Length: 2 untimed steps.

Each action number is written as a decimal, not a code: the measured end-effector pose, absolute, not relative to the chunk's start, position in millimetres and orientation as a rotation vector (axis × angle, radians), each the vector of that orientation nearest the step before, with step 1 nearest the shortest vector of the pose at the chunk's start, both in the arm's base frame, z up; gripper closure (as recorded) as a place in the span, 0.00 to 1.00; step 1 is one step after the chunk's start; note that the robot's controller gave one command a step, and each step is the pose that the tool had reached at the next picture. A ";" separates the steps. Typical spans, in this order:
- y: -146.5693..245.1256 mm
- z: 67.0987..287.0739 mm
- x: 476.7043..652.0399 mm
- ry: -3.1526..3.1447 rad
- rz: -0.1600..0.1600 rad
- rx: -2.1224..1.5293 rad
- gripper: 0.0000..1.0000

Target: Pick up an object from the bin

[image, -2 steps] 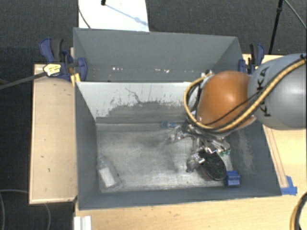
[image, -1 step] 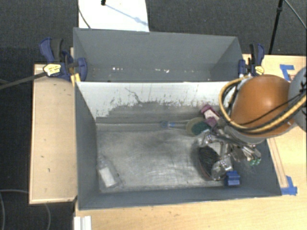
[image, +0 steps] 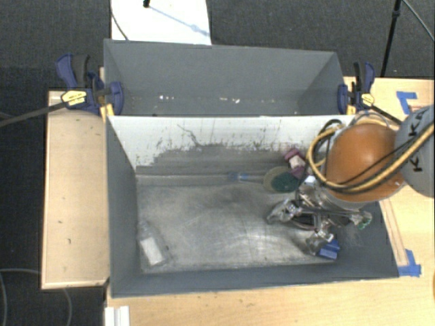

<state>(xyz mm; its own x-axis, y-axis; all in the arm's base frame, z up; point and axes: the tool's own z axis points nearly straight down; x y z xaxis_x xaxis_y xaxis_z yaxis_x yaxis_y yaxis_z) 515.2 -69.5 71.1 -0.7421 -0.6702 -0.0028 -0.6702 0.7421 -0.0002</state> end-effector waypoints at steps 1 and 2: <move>-122.9 98.7 564.5 2.926 -0.011 -1.116 0.00; -117.7 96.0 561.1 2.935 0.002 -1.118 1.00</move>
Offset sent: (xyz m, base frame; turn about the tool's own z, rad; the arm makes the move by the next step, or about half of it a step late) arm 0.0453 -0.0486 0.0243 -0.0024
